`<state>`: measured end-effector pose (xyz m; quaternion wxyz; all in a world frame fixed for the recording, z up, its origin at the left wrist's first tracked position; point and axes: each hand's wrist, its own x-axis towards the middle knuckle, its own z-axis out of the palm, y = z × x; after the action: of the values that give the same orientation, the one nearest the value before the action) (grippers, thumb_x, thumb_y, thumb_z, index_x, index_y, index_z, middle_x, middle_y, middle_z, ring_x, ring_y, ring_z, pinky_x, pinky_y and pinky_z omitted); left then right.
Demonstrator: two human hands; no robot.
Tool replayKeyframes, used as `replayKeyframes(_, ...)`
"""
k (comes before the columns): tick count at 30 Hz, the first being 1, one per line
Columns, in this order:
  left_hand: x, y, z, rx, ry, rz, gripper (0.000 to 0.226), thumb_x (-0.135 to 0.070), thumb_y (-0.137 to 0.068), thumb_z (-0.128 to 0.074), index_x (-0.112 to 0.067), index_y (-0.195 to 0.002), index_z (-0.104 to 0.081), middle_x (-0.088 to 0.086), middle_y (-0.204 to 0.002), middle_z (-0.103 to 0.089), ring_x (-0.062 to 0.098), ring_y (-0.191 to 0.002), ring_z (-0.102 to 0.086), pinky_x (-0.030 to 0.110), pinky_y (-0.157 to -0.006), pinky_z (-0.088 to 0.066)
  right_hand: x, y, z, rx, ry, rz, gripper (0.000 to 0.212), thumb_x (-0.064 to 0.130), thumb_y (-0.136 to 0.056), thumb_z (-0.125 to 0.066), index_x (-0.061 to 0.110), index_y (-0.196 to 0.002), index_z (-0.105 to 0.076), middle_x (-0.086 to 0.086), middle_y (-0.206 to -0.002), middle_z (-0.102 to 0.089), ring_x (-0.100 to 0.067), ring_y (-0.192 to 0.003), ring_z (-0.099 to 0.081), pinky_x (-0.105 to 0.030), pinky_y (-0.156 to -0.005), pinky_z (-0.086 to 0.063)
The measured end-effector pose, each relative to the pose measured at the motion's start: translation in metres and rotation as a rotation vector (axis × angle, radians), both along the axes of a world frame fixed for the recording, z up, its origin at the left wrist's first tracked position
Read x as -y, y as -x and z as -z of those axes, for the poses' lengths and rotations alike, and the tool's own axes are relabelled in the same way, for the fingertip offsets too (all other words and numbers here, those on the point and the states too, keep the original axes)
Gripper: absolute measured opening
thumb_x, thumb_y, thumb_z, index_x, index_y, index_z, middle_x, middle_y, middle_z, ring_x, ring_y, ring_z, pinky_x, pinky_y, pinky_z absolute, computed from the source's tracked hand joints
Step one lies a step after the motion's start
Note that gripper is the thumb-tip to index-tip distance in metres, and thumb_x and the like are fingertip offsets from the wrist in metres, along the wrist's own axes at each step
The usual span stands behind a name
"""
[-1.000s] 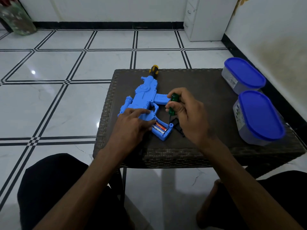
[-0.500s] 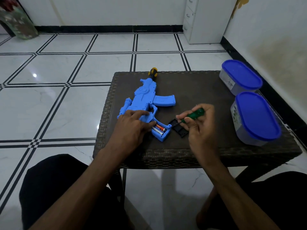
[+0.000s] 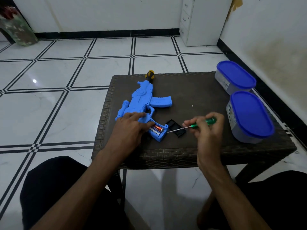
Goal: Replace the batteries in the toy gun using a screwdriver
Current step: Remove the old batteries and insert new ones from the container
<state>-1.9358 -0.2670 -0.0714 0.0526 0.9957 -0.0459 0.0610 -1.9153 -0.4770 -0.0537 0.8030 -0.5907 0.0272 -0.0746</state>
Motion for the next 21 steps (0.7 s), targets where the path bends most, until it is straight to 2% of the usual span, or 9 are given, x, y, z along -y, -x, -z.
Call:
replayKeyframes(2,0.0,0.0,-0.001,0.009,0.065,-0.018,0.042,-0.033,-0.094,-0.056,-0.038,-0.135,-0.052,-0.003,-0.146,-0.048,0.029,-0.132,-0.042,0.048,-0.102,-0.04,-0.001,-0.012,-0.017,0.057,0.242,-0.153,0.013,-0.003,-0.096,-0.045,0.009,-0.098,-0.04,-0.015,-0.077,-0.056,-0.018,-0.065,-0.062,-0.027,-0.064,-0.056)
replayKeyframes(5,0.0,0.001,-0.003,0.023,0.169,-0.031,0.048,-0.029,-0.091,-0.061,-0.028,-0.138,-0.051,-0.006,-0.142,-0.052,0.026,-0.133,-0.044,0.042,-0.105,-0.04,-0.004,-0.035,-0.035,0.263,0.912,-0.428,0.016,0.013,-0.096,-0.056,0.012,-0.097,-0.04,-0.013,-0.08,-0.058,-0.021,-0.063,-0.055,-0.035,-0.058,-0.048)
replayKeyframes(6,0.0,0.001,-0.004,0.029,0.187,-0.033,0.048,-0.028,-0.09,-0.064,-0.026,-0.137,-0.053,-0.006,-0.14,-0.054,0.025,-0.132,-0.045,0.041,-0.104,-0.041,-0.007,-0.041,-0.039,0.344,1.06,-0.538,0.02,0.015,-0.095,-0.059,0.015,-0.096,-0.039,-0.01,-0.079,-0.059,-0.02,-0.063,-0.054,-0.035,-0.057,-0.045)
replayKeyframes(9,-0.003,0.002,-0.004,0.047,0.29,-0.083,0.045,-0.029,-0.085,-0.07,-0.023,-0.129,-0.061,-0.006,-0.135,-0.059,0.021,-0.131,-0.048,0.041,-0.103,-0.043,-0.018,-0.054,-0.046,0.414,1.293,-0.831,0.033,0.017,-0.087,-0.07,0.019,-0.093,-0.038,0.002,-0.08,-0.056,-0.011,-0.064,-0.049,-0.031,-0.059,-0.043)
replayKeyframes(12,-0.006,0.001,-0.003,0.04,0.319,-0.105,0.044,-0.033,-0.083,-0.071,-0.026,-0.126,-0.063,-0.009,-0.135,-0.058,0.015,-0.133,-0.046,0.041,-0.103,-0.042,-0.028,-0.06,-0.04,0.462,1.431,-0.925,0.04,0.018,-0.079,-0.078,0.017,-0.094,-0.04,0.01,-0.075,-0.046,-0.003,-0.066,-0.046,-0.02,-0.057,-0.036)
replayKeyframes(14,-0.007,0.001,-0.002,0.033,0.322,-0.108,0.043,-0.034,-0.084,-0.071,-0.026,-0.125,-0.064,-0.009,-0.136,-0.057,0.013,-0.133,-0.046,0.042,-0.104,-0.042,-0.034,-0.062,-0.034,0.491,1.467,-0.969,0.042,0.016,-0.077,-0.079,0.015,-0.095,-0.041,0.011,-0.076,-0.045,-0.002,-0.067,-0.045,-0.019,-0.058,-0.034)
replayKeyframes(18,-0.008,0.0,-0.001,0.02,0.329,-0.103,0.043,-0.033,-0.084,-0.07,-0.026,-0.126,-0.064,-0.009,-0.137,-0.056,0.012,-0.134,-0.045,0.041,-0.103,-0.042,-0.043,-0.069,-0.029,0.503,1.507,-1.031,0.043,0.016,-0.075,-0.079,0.017,-0.092,-0.039,0.006,-0.083,-0.049,-0.015,-0.076,-0.048,-0.035,-0.067,-0.042)
replayKeyframes(21,-0.008,0.001,-0.001,0.017,0.345,-0.098,0.041,-0.032,-0.084,-0.071,-0.026,-0.124,-0.065,-0.009,-0.135,-0.058,0.012,-0.133,-0.047,0.041,-0.1,-0.044,-0.046,-0.078,-0.028,0.453,1.43,-1.064,0.045,0.01,-0.074,-0.079,0.021,-0.086,-0.036,0.006,-0.078,-0.05,-0.015,-0.072,-0.054,-0.043,-0.07,-0.05)
